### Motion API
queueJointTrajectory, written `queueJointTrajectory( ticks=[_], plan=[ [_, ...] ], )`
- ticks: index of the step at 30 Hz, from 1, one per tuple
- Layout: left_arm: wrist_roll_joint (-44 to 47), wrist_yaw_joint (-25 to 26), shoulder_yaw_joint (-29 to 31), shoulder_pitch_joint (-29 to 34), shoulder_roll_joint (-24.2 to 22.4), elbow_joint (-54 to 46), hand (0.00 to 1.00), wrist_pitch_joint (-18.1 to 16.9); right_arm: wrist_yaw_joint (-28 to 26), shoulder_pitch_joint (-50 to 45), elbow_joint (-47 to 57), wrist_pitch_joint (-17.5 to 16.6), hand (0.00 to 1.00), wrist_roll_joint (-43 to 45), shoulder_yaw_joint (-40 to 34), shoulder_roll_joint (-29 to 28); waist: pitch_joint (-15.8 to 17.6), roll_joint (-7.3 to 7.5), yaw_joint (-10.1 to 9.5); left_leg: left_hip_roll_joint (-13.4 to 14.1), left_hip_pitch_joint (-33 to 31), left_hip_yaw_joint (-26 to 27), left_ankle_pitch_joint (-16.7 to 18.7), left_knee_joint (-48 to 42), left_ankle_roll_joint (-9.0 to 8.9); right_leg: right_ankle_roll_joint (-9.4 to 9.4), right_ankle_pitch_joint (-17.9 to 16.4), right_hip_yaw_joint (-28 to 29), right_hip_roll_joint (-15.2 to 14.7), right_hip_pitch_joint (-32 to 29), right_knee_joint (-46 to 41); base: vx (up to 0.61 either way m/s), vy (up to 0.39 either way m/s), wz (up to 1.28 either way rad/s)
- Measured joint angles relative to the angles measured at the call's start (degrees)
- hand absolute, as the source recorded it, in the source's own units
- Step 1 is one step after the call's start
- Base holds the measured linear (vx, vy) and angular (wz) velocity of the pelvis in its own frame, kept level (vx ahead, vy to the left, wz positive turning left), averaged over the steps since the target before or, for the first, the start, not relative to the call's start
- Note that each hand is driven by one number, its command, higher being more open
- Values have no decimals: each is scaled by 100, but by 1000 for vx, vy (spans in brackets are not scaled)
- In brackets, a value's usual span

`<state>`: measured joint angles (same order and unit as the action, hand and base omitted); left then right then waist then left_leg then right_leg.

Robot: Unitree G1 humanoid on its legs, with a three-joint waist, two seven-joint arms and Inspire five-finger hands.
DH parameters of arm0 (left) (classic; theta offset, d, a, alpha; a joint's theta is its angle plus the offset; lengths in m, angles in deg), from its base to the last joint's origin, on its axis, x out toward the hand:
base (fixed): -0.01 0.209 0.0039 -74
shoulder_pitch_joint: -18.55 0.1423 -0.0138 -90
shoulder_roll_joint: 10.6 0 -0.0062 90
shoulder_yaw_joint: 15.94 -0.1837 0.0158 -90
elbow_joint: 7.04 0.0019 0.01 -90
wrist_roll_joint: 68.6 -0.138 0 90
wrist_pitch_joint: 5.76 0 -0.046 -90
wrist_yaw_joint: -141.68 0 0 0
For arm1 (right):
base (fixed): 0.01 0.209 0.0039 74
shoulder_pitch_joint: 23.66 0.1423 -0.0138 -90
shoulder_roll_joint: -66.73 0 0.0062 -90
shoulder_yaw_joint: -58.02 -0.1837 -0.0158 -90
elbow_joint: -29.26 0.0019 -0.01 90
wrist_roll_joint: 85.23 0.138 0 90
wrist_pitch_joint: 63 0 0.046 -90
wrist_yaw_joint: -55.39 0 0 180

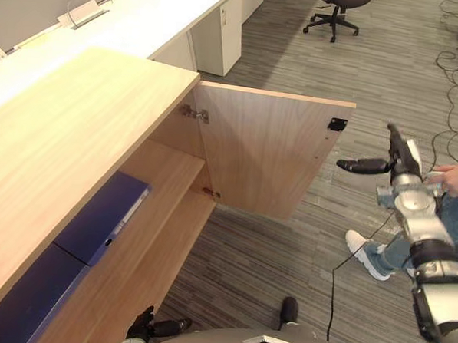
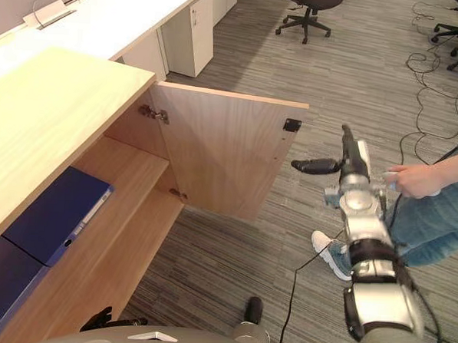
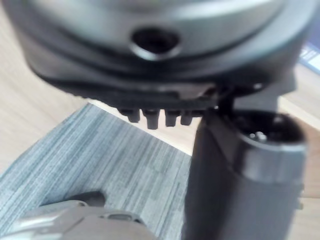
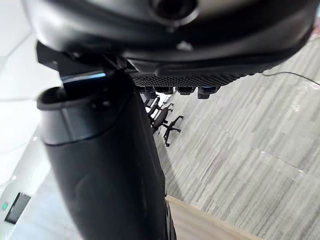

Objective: Walk over to the cabinet, pick up the folder, carry it to the office cabinet, place the folder inside the office cabinet, then close the office cabinet door

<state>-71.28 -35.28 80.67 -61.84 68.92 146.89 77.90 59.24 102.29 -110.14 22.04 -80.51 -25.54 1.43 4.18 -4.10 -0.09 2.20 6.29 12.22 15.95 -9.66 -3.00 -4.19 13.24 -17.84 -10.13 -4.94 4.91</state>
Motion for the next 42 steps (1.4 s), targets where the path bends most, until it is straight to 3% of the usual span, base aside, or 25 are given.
queueJointTrajectory(
  ticks=[12,18,34,42],
  plan=[
    [9,2,10,28,-17,-220,100,-109,-155,1863,-737,-51,100,2,689,187,307,97,-138,-73,-79,-278,-184,165,-4,0,9,-219,-111,-1,1,-33,-13,12],
    [9,-12,108,34,-15,-374,100,-129,-610,2344,-737,-96,100,-285,1632,268,544,189,-158,-89,-95,-336,-238,201,14,-4,12,-234,-128,-3,1,-50,-17,4],
    [5,-242,-9,27,153,-487,100,-243,-1565,2793,-589,-237,100,-1174,3623,1321,675,384,-297,-86,-173,-493,-259,185,19,-4,12,-375,-139,18,-29,-10,-4,4],
    [5,-309,-182,-34,260,-495,100,-240,-1735,2726,-281,-203,100,-1364,3909,1483,701,428,-387,-45,-175,-531,-257,180,17,30,-26,-397,-78,37,-30,-13,-8,1]
  ],
)
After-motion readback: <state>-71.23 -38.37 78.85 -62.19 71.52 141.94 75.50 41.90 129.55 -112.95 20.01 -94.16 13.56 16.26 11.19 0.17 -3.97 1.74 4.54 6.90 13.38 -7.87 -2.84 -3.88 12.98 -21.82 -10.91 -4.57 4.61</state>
